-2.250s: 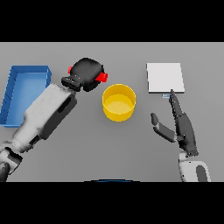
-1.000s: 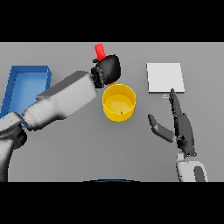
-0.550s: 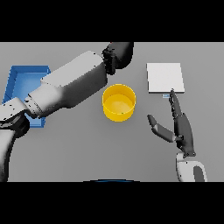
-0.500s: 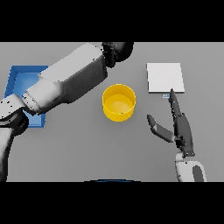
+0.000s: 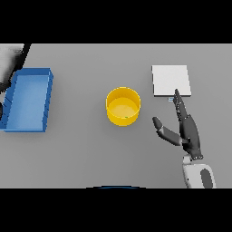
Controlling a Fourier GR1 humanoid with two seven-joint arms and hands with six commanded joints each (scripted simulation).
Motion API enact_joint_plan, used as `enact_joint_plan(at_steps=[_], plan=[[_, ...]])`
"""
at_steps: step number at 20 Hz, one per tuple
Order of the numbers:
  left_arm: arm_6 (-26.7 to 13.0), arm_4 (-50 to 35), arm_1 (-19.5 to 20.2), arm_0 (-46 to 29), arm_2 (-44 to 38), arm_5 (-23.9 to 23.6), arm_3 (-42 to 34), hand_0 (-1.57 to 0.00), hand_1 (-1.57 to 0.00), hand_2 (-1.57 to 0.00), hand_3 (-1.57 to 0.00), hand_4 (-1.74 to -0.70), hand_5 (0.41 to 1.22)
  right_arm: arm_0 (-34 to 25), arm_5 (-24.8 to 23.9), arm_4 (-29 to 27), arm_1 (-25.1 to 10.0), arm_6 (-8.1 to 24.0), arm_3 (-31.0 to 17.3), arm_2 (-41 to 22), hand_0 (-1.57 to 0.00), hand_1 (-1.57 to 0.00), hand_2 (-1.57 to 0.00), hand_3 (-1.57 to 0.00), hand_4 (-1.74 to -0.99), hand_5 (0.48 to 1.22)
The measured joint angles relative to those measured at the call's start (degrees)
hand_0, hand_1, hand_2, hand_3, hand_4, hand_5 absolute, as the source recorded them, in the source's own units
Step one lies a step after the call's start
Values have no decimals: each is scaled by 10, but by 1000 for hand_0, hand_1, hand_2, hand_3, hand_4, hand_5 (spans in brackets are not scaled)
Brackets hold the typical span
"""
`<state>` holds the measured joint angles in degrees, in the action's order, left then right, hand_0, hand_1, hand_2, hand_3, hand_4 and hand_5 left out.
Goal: Pick up the red beaker and tilt it to pour out 1 green nut into yellow bowl. Pick up the yellow bowl and place it on the metallic measuring scale.
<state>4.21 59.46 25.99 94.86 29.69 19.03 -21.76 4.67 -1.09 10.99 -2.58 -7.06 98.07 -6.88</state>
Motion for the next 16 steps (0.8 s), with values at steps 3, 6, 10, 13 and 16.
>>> enact_joint_plan(at_steps=[3,6,10,13,16], plan=[[-12,-107,51,-31,-118,-7,47,-1571,-1571,-1571,-1538,-1738,1221,-6,-2,3,-1,-1,-6,-1,1,1,1,1,-1118,595],[-43,-188,82,-92,-198,-46,63,-1571,-1571,-1571,-1554,-1740,1221,-9,-4,17,-4,0,-14,-6,1,1,1,1,-1132,614],[-117,-258,93,-198,-256,-129,41,-1571,-1571,-1571,-1564,-1740,1221,-10,3,20,-10,-8,-15,-11,1,1,1,1,-1134,632],[-181,-316,91,-265,-304,-166,3,-1571,-1571,-1571,-1567,-1741,1221,-12,8,12,-11,-10,-19,-9,1,1,1,1,-1133,655],[-218,-363,82,-356,-327,-181,-77,-1571,-1571,-1571,-1569,-1741,1221,-7,11,8,-11,-10,-19,-9,1,1,1,1,-1131,669]])
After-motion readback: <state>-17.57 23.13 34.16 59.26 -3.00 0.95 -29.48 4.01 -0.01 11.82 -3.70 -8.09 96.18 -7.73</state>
